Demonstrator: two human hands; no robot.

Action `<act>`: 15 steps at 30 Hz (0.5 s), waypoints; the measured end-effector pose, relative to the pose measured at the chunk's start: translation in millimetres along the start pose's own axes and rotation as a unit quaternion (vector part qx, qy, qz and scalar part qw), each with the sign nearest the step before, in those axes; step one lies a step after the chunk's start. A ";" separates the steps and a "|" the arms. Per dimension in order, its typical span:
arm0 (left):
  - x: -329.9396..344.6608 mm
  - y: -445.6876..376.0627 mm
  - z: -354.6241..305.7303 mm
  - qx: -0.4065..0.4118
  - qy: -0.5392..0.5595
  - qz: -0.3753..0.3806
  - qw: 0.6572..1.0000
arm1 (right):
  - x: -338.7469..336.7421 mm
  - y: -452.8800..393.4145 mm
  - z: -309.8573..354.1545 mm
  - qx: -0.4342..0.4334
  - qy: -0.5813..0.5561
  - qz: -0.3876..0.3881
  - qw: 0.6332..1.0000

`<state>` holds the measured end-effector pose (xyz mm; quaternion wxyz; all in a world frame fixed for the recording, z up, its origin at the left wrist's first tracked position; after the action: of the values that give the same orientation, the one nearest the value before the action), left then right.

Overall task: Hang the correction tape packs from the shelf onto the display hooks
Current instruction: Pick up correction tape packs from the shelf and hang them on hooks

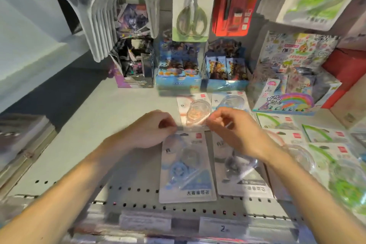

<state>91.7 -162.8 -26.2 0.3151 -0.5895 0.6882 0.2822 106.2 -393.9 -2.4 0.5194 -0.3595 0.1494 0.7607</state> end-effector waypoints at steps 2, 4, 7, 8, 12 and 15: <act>0.8 -1.5 -1.9 0.010 -0.009 0.007 1.000 | 6.1 -5.6 5.1 -0.021 0.075 -0.004 0.997; 1.5 -1.0 -4.1 0.011 -0.012 0.017 1.000 | 11.8 -8.0 11.1 -0.046 0.126 0.000 0.991; 3.4 -0.9 -4.9 0.009 0.011 0.032 0.999 | 20.2 -10.7 20.7 -0.091 0.192 0.027 0.977; 4.2 -0.9 -4.3 0.008 0.020 0.037 0.999 | 21.6 -11.4 23.1 -0.094 0.207 0.034 0.973; 8.3 0.0 -0.9 0.000 0.038 0.051 0.998 | 24.1 -12.6 29.7 -0.100 0.241 0.057 0.964; 9.4 1.5 -1.2 0.012 0.056 0.066 0.996 | 25.7 -12.4 29.4 -0.095 0.273 0.088 0.953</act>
<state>89.1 -169.5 -32.6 0.2639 -0.5536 0.7456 0.2609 100.7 -353.6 1.8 0.3537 -0.5862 0.2435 0.6870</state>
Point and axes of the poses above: each hand's wrist, its own y-axis away from the middle knuckle, its own x-axis out of the palm, z = x × y, the point moved 5 cm from there along -y, towards the middle knuckle, and after that the axes turned 2 degrees about y, right-handed, at the moved point
